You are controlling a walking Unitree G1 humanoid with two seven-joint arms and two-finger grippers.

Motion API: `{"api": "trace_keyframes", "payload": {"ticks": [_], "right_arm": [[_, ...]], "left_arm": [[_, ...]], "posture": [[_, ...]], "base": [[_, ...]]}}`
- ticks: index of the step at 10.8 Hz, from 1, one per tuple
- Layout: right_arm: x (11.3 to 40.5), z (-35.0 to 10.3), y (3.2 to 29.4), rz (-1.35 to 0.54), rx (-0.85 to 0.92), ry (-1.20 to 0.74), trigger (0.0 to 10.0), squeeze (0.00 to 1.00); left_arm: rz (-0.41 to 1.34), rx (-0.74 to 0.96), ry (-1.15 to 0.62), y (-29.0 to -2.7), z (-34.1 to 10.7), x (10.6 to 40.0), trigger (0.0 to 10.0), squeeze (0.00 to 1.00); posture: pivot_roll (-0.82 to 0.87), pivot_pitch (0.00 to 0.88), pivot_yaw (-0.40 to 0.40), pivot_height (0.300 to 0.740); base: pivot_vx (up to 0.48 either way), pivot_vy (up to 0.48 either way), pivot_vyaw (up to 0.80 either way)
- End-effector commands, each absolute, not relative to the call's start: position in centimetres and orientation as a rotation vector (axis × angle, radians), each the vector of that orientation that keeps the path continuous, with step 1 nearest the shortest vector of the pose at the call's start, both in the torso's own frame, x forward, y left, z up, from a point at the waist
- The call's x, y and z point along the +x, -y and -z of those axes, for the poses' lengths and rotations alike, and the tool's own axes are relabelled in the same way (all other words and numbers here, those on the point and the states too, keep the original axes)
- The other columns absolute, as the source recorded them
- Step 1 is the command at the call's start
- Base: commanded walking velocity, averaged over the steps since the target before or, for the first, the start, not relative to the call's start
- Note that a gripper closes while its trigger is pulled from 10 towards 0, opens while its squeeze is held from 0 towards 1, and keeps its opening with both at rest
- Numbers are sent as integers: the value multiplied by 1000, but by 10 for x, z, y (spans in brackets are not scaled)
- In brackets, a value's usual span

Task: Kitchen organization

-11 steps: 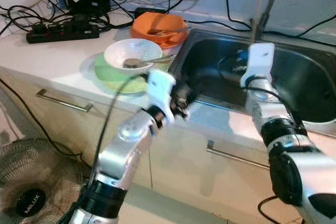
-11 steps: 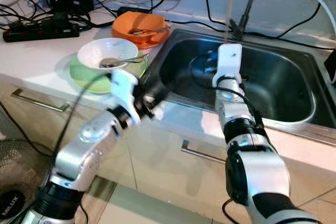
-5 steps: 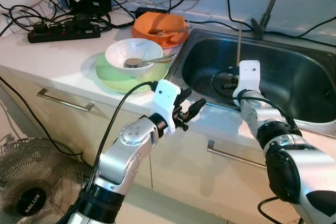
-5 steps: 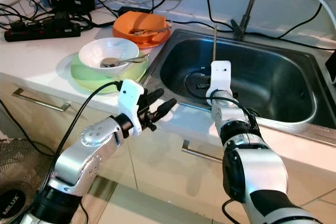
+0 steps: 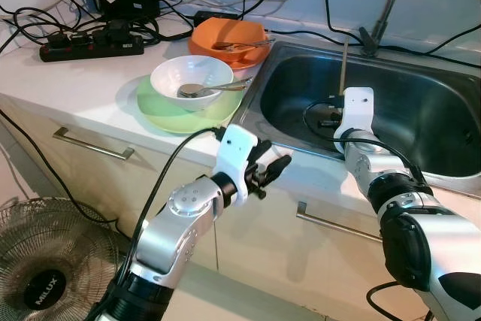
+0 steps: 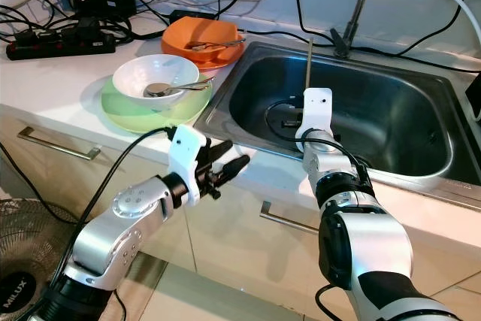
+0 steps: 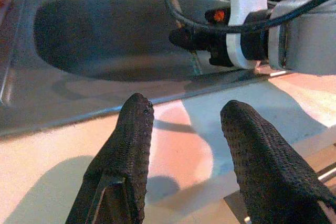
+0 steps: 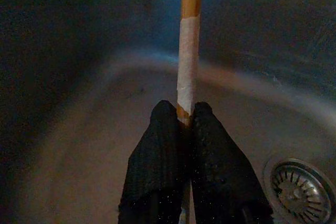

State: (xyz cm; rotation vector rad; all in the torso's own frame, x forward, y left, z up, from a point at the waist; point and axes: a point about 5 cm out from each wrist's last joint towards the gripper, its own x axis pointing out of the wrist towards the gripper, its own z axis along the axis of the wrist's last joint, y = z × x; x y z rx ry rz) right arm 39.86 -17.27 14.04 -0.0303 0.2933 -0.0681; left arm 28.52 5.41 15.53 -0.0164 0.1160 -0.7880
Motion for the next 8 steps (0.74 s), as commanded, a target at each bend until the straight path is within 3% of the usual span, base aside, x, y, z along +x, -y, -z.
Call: {"api": "trace_keyframes", "payload": {"ticks": [1,2,3,4,6,7,8], "right_arm": [[390,-118,164,38,-4,-389,10000,0],[390,-118,164,35,-4,-389,10000,282],[390,-118,164,34,-4,-391,10000,776],[390,-117,163,27,4,-393,10000,1000],[390,-118,160,3,-17,-390,10000,945],[390,-117,159,0,-27,-392,10000,0],[390,-116,159,2,-33,-392,10000,0]], "left_arm": [[793,-3,-113,-53,-158,284,10000,0],[793,-1,-114,-52,-158,284,10000,0],[791,-1,-115,-52,-158,284,10000,0],[788,-1,-118,-53,-158,284,10000,0],[782,-2,-119,-53,-158,284,10000,0],[778,-2,-122,-53,-157,285,10000,0],[773,-4,-118,-52,-158,286,10000,0]], "posture": [[264,26,-25,740],[265,27,-26,740],[265,28,-26,740],[266,34,-28,740],[261,39,-28,740],[259,39,-34,740],[261,41,-38,740]], "base": [[0,0,0],[0,0,0],[0,0,0],[0,0,0],[0,0,0],[0,0,0],[0,0,0]]}}
